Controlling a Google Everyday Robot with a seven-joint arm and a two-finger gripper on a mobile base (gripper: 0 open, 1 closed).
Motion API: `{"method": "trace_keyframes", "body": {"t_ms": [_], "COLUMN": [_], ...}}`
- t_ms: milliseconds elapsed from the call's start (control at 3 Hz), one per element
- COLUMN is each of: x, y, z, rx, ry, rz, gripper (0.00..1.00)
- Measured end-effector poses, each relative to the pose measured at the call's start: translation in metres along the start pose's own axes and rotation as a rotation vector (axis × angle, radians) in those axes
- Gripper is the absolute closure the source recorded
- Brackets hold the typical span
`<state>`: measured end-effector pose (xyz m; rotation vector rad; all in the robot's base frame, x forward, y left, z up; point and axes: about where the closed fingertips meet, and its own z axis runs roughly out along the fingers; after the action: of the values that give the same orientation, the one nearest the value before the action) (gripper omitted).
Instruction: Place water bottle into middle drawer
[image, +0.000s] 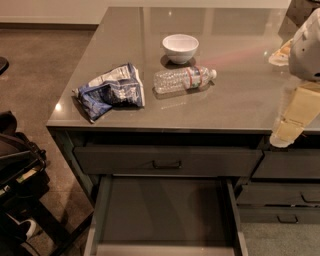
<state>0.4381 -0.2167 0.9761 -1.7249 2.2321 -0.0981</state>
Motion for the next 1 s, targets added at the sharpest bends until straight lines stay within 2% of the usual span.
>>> {"method": "trace_keyframes", "body": {"t_ms": [333, 667, 1000], "x": [0.000, -0.005, -0.024], "y": [0.000, -0.005, -0.034], "z": [0.000, -0.001, 0.009], "rx": [0.000, 0.008, 0.004], "ry": [0.000, -0.013, -0.086], "rz": [0.000, -0.025, -0.095], "gripper": [0.00, 0.00, 0.00]}}
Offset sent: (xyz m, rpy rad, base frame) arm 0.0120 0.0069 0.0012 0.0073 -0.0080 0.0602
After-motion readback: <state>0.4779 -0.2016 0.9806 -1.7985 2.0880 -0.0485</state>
